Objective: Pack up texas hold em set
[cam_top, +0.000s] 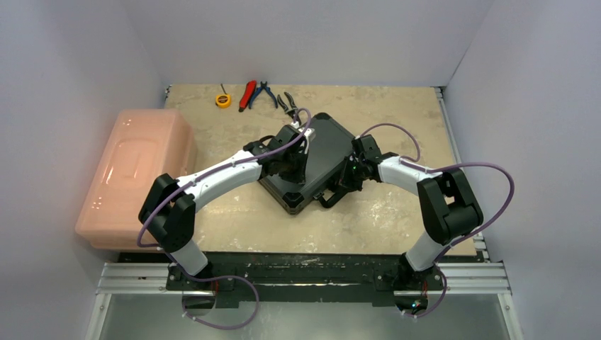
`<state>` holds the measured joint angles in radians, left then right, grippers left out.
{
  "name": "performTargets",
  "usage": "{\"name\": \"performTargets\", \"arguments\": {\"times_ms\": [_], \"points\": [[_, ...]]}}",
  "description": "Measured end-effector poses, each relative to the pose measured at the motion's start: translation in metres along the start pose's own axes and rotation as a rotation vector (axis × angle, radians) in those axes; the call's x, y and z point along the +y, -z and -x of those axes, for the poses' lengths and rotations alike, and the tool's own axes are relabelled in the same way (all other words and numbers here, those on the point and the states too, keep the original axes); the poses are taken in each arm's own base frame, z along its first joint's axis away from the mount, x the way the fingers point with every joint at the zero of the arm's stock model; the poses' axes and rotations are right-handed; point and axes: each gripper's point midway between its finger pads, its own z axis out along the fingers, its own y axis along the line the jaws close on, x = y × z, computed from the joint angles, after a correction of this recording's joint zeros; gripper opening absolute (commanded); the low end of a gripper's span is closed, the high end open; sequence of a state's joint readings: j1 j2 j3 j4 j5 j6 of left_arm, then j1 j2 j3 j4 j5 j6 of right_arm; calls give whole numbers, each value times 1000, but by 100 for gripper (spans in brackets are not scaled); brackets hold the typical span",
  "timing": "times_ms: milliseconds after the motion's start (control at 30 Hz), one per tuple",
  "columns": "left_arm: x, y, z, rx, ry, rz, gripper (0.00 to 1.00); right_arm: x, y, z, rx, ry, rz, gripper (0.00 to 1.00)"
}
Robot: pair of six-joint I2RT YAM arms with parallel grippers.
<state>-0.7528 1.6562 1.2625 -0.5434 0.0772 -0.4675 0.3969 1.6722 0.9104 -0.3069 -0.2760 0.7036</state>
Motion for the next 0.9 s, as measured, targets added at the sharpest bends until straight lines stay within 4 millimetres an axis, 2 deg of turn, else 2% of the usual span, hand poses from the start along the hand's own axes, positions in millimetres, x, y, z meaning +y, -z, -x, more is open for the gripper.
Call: {"name": "performTargets", "arguments": {"times_ms": [300, 467, 700, 900], "points": [[3, 5, -4, 31, -13, 18, 5, 0, 5, 3, -21, 50, -20, 0], [6, 11, -8, 56, -23, 40, 6, -4, 12, 12, -70, 89, -73, 0], [16, 22, -8, 67, -57, 94, 8, -8, 47, 18, -142, 117, -120, 1], [20, 58, 8, -26, -96, 126, 8, -6, 77, 22, -215, 129, -129, 9]]}}
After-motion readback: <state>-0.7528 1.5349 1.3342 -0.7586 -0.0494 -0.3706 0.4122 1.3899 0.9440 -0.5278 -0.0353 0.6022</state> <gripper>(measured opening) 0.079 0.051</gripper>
